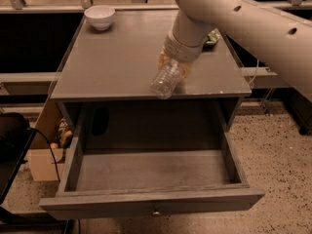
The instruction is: Pick water bottle from top drawer and place on counter
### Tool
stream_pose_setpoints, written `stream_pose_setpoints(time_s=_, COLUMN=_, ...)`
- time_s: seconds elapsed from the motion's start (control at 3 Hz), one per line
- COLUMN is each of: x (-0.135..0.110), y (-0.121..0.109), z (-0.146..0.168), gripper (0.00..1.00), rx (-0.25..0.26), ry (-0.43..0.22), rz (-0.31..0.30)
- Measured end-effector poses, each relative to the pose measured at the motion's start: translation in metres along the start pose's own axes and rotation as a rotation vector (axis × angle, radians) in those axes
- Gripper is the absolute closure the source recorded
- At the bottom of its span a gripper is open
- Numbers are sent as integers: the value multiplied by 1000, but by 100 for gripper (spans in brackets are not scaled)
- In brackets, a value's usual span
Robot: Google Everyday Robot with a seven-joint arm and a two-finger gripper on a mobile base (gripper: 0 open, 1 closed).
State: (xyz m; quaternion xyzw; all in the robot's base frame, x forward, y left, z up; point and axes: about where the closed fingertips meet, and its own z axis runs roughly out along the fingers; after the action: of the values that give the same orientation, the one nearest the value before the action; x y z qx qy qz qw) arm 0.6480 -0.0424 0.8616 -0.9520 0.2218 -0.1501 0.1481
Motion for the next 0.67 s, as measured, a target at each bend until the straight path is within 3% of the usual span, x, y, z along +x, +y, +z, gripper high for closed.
stream_pose_setpoints(time_s=0.67, x=4, y=12, z=-1, gripper=100, rx=128, ry=-42, rz=136)
